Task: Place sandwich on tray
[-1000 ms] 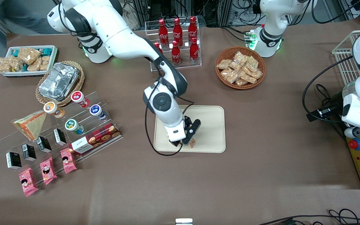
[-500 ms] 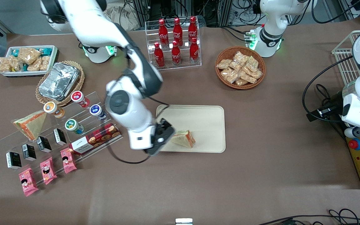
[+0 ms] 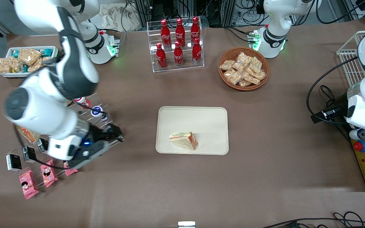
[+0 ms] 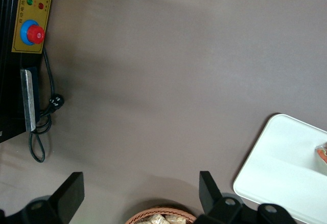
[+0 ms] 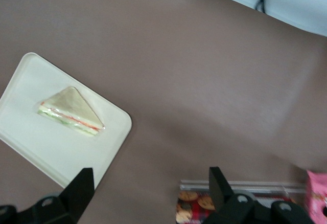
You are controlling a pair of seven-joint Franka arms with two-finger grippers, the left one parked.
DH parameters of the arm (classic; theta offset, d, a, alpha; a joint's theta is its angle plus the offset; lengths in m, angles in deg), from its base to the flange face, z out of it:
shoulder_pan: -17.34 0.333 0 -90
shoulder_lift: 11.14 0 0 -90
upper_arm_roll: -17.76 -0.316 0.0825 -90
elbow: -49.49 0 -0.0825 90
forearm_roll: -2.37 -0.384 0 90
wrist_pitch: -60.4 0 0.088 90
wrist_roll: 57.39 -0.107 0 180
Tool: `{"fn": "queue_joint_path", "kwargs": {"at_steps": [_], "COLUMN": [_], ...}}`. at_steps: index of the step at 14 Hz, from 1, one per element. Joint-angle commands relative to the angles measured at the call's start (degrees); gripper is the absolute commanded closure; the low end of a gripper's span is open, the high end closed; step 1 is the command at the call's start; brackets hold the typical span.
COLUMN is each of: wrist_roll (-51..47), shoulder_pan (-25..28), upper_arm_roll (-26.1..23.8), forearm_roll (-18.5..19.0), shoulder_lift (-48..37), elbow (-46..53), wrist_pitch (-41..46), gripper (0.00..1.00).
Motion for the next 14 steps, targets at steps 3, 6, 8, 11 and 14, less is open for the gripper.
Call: {"fn": "queue_joint_path", "kwargs": {"at_steps": [3,6,8,11,14], "wrist_roll": [0.02,-2.52,-9.86,-21.16,-20.64], "shoulder_pan": [-8.37,-11.99,-12.08,-13.39,-14.88], "upper_arm_roll": [0.42,0.51,0.43,-0.1,-0.28], "forearm_roll": [2.6,8.2,12.26,12.71,12.62], "shoulder_lift": [-5.73,-8.63,-10.66,-12.51,-12.86], "elbow": [-1.17,-1.17,-1.34,-1.52,-1.52], "wrist_pitch": [7.63,11.16,12.82,15.73,16.17], "gripper": [0.0,0.0,0.0,0.0,0.0]}}
